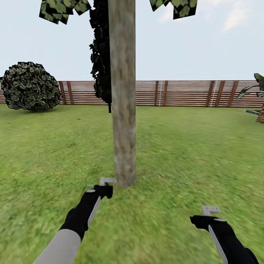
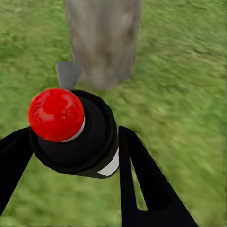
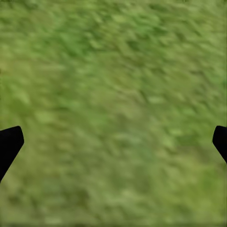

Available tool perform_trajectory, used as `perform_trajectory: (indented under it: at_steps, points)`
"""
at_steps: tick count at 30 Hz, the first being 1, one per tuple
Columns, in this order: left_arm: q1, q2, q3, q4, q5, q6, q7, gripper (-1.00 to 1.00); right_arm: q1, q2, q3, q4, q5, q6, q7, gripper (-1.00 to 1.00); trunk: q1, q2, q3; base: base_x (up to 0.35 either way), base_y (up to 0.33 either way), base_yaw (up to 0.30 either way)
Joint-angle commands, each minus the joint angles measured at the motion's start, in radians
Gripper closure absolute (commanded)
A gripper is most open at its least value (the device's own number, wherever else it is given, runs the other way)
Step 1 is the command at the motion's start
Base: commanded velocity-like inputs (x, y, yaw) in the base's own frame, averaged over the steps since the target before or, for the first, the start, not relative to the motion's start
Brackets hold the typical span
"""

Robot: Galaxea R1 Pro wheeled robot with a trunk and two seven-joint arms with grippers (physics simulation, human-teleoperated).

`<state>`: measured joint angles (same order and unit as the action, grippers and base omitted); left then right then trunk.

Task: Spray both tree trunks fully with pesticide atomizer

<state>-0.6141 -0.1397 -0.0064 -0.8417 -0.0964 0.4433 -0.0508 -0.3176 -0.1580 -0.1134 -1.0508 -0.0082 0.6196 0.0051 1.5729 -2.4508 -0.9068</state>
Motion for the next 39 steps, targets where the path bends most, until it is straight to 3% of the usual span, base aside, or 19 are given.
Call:
perform_trajectory:
  at_steps: [1, 6, 12, 16, 17, 20, 22, 25, 26, 29, 30, 32, 34, 37, 39]
  points:
    - [0.034, 0.0, 0.0, 0.001, 0.0, 0.0, 0.0, 1.0, 0.0, 0.0, 0.0, -0.001, 0.0, 0.0, 0.0, -1.0, 0.0, 0.0, 0.0, -0.002, 0.0, 0.0]
    - [0.034, 0.008, 0.005, 0.001, 0.0, -0.003, -0.002, 1.0, 0.0, 0.0, 0.001, -0.007, 0.003, 0.0, -0.005, -1.0, 0.0, 0.0, 0.0, 0.0, 0.0, 0.0]
    - [0.034, 0.091, 0.006, -0.002, -0.004, -0.005, -0.026, 1.0, 0.0, 0.001, 0.006, 0.0, 0.008, 0.0, -0.001, -1.0, 0.0, 0.0, 0.0, 0.0, 0.0, 0.0]
    - [0.032, 0.163, 0.002, -0.006, -0.01, -0.005, -0.154, 1.0, 0.0, 0.0, 0.009, 0.003, 0.006, 0.0, 0.015, -1.0, 0.0, 0.0, 0.0, 0.0, 0.0, 0.0]
    - [0.03, 0.195, 0.002, -0.012, -0.015, -0.009, -0.241, 1.0, -0.004, -0.001, 0.009, 0.004, 0.006, 0.0, 0.046, -1.0, 0.0, 0.0, 0.0, 0.0, 0.0, 0.0]
    - [0.022, 0.237, 0.001, -0.034, -0.025, -0.015, -0.362, 1.0, -0.022, -0.001, 0.01, 0.003, 0.007, 0.0, 0.109, -1.0, 0.0, 0.0, 0.0, 0.0, 0.0, 0.0]
    - [0.014, 0.274, 0.0, -0.062, -0.042, -0.019, -0.472, 1.0, -0.068, -0.002, 0.01, 0.003, 0.008, 0.0, 0.192, -1.0, 0.0, 0.0, 0.0, 0.0, 0.0, 0.0]
    - [-0.009, 0.303, 0.0, -0.088, -0.097, -0.021, -0.634, 1.0, -0.124, -0.004, 0.011, -0.001, 0.012, 0.001, 0.372, -1.0, 0.0, 0.0, 0.0, 0.0, 0.0, 0.0]
    - [-0.017, 0.305, 0.0, -0.09, -0.112, -0.021, -0.661, 1.0, -0.129, -0.004, 0.011, -0.002, 0.015, 0.001, 0.402, -1.0, 0.0, 0.0, 0.0, 0.0, 0.0, 0.0]
    - [-0.049, 0.31, 0.0, -0.096, -0.214, -0.021, -0.803, 1.0, -0.163, -0.004, 0.011, -0.006, 0.041, 0.002, 0.539, -1.0, 0.0, 0.0, 0.0, 0.0, 0.0, 0.0]
    - [-0.062, 0.312, 0.0, -0.098, -0.312, -0.024, -0.931, 1.0, -0.193, -0.004, 0.011, -0.007, 0.062, 0.003, 0.642, -1.0, 0.0, 0.0, 0.0, 0.0, 0.0, 0.0]
    - [-0.068, 0.313, 0.001, -0.098, -0.395, -0.043, -1.04, 1.0, -0.207, -0.003, 0.012, -0.008, 0.073, 0.004, 0.748, -1.0, 0.0, 0.0, 0.0, 0.0, 0.0, 0.0]
    - [-0.07, 0.311, 0.0, -0.099, -0.454, -0.1, -1.107, 1.0, -0.213, -0.002, 0.013, -0.01, 0.079, 0.005, 0.849, -1.0, 0.0, 0.0, 0.0, 0.0, 0.0, 0.0]
    - [-0.071, 0.308, -0.006, -0.099, -0.475, -0.13, -1.159, 1.0, -0.216, -0.002, 0.013, -0.011, 0.081, 0.006, 0.93, -1.0, 0.0, 0.0, 0.0, 0.0, 0.0, 0.0]
    - [-0.072, 0.306, -0.029, -0.099, -0.485, -0.141, -1.242, 1.0, -0.216, -0.002, 0.014, -0.012, 0.082, 0.006, 1.006, -1.0, 0.0, 0.0, 0.0, 0.0, 0.0, 0.0]
